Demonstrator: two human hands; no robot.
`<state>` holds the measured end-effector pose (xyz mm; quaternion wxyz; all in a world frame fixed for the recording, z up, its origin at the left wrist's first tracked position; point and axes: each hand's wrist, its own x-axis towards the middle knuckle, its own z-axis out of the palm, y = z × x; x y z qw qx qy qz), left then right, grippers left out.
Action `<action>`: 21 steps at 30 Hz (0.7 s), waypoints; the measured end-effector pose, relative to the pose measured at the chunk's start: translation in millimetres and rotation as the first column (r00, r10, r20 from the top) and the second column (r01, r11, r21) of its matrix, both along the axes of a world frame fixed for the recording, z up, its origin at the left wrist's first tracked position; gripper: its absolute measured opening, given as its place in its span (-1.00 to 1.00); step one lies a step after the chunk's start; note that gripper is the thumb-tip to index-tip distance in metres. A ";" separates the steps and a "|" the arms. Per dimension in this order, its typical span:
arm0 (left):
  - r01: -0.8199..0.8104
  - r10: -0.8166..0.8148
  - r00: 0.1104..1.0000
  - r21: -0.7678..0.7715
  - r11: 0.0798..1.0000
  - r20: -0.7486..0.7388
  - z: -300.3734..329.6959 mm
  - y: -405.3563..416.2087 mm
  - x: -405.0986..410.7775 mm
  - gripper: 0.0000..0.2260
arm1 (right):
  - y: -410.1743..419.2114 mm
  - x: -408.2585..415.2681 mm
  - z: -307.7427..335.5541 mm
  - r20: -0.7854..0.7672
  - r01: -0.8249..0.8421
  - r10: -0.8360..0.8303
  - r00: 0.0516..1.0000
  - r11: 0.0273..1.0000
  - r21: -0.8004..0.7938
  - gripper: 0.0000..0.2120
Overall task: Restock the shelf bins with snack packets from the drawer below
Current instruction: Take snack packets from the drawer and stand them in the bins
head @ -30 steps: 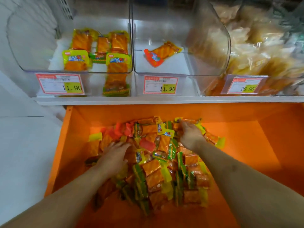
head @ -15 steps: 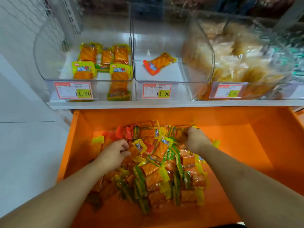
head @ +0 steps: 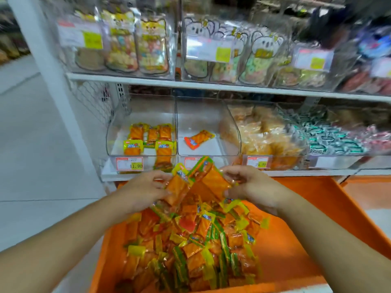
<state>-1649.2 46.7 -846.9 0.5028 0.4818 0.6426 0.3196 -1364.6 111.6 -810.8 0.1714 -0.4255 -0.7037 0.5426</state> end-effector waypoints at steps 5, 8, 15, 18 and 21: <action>-0.065 0.062 0.994 0.042 0.997 0.087 31.3 -18.6 -17.8 -0.63 | -18.3 -17.7 19.5 -0.038 0.064 -0.059 0.997 0.990 0.128 -0.61; -0.125 0.121 0.982 0.021 0.992 0.145 36.5 -18.7 -21.2 -0.61 | -16.3 -28.7 21.8 -0.165 0.128 -0.110 0.980 0.986 0.105 -0.76; -0.034 0.024 0.991 0.079 0.996 0.129 39.9 -9.4 -2.3 -0.62 | -11.4 -61.9 17.2 -0.126 0.256 -0.226 0.966 0.910 0.327 -0.76; 0.023 -0.033 0.994 0.098 0.995 0.103 36.8 -5.8 5.0 -0.62 | -7.1 -76.9 6.0 -0.123 0.329 -0.306 0.944 0.868 0.372 -0.81; 0.024 -0.030 0.998 0.112 0.993 0.047 33.2 -1.0 4.1 -0.59 | -4.6 -86.7 1.0 -0.107 0.360 -0.348 0.931 0.837 0.411 -0.82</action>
